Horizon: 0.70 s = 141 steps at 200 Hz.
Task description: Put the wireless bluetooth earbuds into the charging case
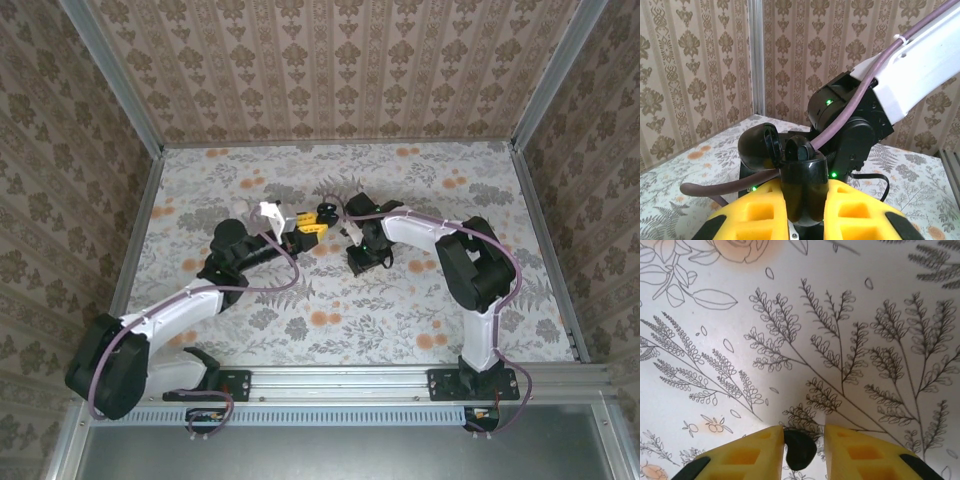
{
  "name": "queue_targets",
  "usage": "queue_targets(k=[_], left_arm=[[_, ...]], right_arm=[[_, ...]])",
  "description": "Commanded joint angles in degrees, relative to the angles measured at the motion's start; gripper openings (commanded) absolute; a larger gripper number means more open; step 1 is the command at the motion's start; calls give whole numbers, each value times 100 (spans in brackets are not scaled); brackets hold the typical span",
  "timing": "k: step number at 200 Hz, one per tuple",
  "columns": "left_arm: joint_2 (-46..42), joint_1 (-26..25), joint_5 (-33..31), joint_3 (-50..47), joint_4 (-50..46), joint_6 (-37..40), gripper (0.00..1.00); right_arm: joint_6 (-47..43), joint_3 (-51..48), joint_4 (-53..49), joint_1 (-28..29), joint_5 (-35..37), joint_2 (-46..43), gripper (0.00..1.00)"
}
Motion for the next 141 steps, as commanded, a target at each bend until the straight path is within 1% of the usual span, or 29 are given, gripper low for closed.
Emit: queue_targets(k=[1,9,14,38,72,97,123,141], left_arm=[[-350,-115,-223,-30,-392,323,0],[-471,-139,-297,-37,-553,437,0],[-566,-162,-333,-39,-668,501,0],[-972,-217,-525,-98,-1140,752,0],[-1415,-244,-668,-194,-1600,937,0],[-1564,-252,-747,-331,-1605,1012,0],[-1524,-252,-708,-281,-1654,1112,0],[-1508,-252,-623,-180,-1782,1169,0]], right_arm=[[48,59,-271,32,-188,-244,33],[224,97,-284,42,-136,-317,38],[351,115,-280,42,-102,-379,39],[1058,141,-249,42,12,-682,42],[2480,-245,106,42,105,-1133,43],[3485,-796,607,98,97,-1411,43],[4008,-1204,906,232,297,-1530,45],[4186,-1335,1121,244,255,-1450,46]])
